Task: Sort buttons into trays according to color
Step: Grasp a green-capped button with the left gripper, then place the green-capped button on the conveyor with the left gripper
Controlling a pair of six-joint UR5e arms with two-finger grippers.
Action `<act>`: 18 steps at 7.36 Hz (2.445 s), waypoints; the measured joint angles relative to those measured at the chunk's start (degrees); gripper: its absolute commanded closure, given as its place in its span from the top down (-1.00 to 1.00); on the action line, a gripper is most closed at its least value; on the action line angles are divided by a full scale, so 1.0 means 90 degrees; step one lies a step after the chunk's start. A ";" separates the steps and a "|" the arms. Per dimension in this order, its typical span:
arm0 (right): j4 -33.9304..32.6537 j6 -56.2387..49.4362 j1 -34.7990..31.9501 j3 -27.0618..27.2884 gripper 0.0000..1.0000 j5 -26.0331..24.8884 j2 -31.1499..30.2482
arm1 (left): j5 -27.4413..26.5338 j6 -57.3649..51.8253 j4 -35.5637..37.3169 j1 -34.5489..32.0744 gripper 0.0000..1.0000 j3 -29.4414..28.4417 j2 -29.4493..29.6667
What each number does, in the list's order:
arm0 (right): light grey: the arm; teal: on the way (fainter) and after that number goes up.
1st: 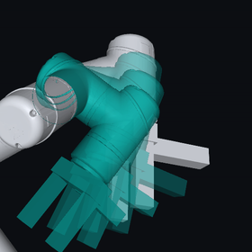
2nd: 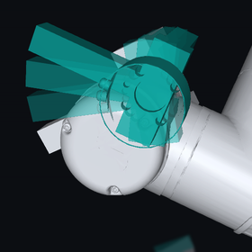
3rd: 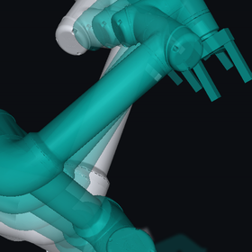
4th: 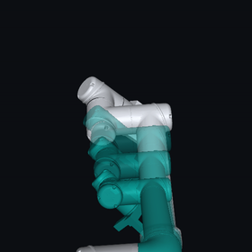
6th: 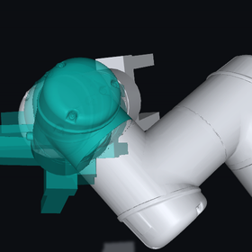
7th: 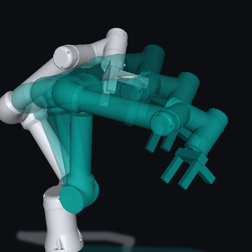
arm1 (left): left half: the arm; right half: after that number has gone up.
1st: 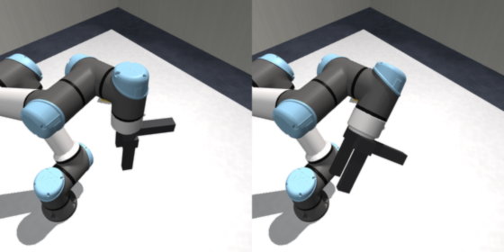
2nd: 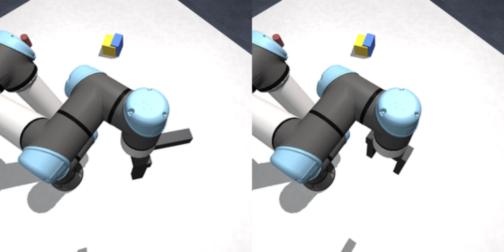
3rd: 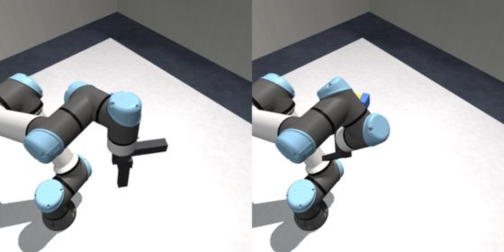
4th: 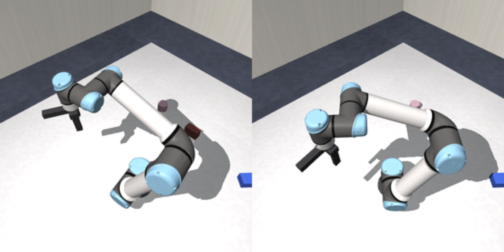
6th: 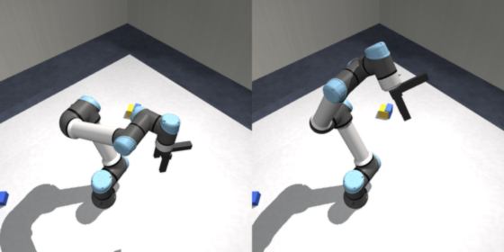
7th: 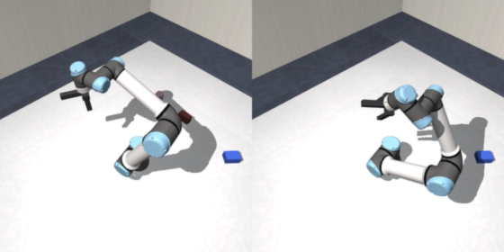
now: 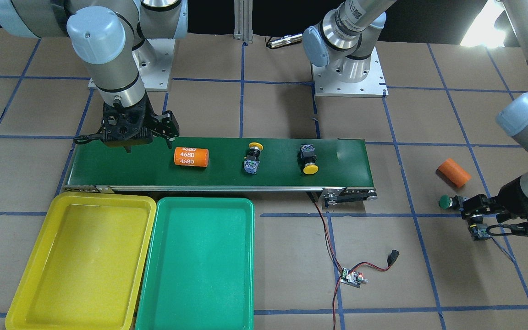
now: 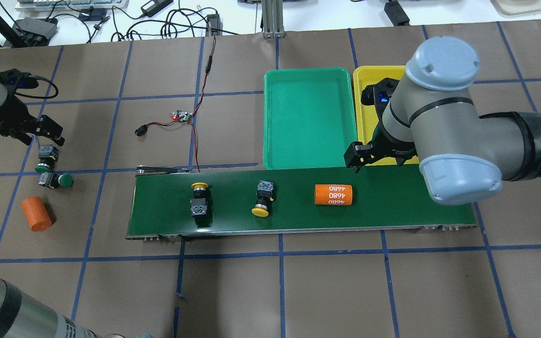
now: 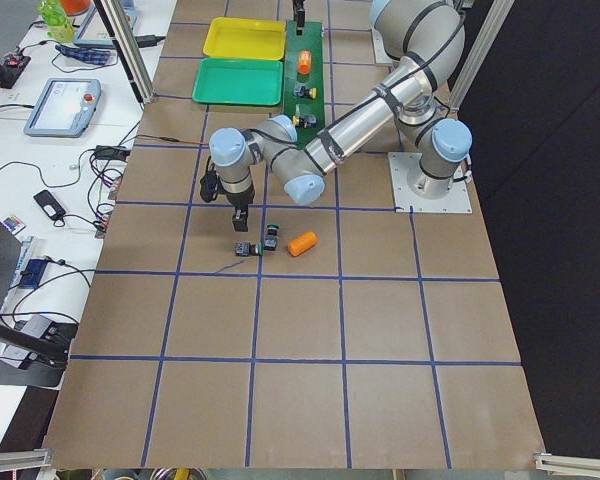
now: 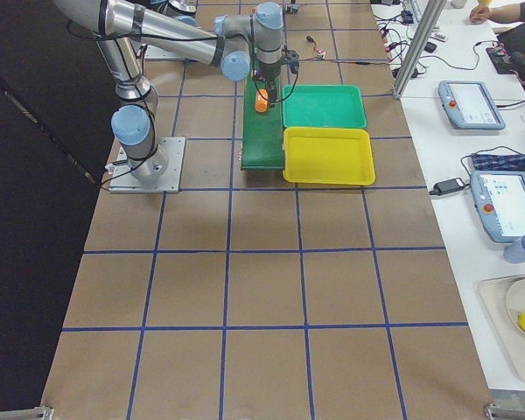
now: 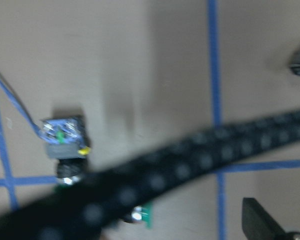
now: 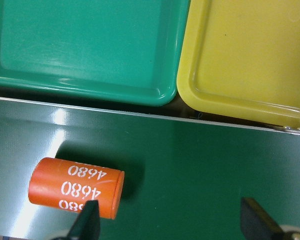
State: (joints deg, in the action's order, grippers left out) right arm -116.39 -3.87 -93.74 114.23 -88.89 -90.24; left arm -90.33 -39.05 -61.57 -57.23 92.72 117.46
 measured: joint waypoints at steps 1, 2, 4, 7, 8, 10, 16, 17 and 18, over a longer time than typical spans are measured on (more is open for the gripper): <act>-0.0001 0.0009 -0.0028 0.0004 1.00 -0.0023 0.0004 | 0.0000 -0.0191 0.0211 0.0079 1.00 0.0006 0.0237; 0.0002 0.0064 -0.0038 0.0008 1.00 -0.0039 0.0006 | 0.0000 -0.0286 0.0301 0.0106 1.00 0.0024 0.0381; 0.0018 0.0293 -0.0049 0.0019 1.00 -0.0045 0.0004 | -0.0010 -0.0432 0.0389 0.0139 0.64 -0.0012 0.0552; 0.0022 0.0368 -0.0053 0.0030 1.00 -0.0019 0.0010 | -0.0010 -0.0641 0.0651 0.0254 -0.91 -0.0057 0.0757; 0.0022 0.0371 -0.0052 0.0032 1.00 -0.0012 0.0011 | -0.0013 -0.0615 0.0670 0.0260 -0.91 -0.0052 0.0739; 0.0022 0.0372 -0.0049 0.0037 1.00 -0.0009 0.0015 | -0.0123 -0.0144 0.0485 0.0064 -0.91 0.0006 0.0378; 0.0021 0.0372 -0.0052 0.0033 1.00 -0.0036 0.0017 | -0.0169 0.3633 -0.0796 -0.2832 -0.91 0.1549 -0.2048; 0.0022 0.0370 -0.0053 0.0033 1.00 -0.0036 0.0012 | -0.0081 0.3847 -0.0781 -0.3054 -0.90 0.1918 -0.2368; 0.0021 0.0366 -0.0053 0.0033 1.00 -0.0036 0.0010 | 0.0057 0.4042 -0.0701 -0.3171 -0.90 0.2223 -0.2548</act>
State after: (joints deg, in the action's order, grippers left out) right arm -116.19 -0.58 -94.22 114.52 -89.21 -90.15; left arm -89.82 -2.67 -67.88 -85.77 112.72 94.53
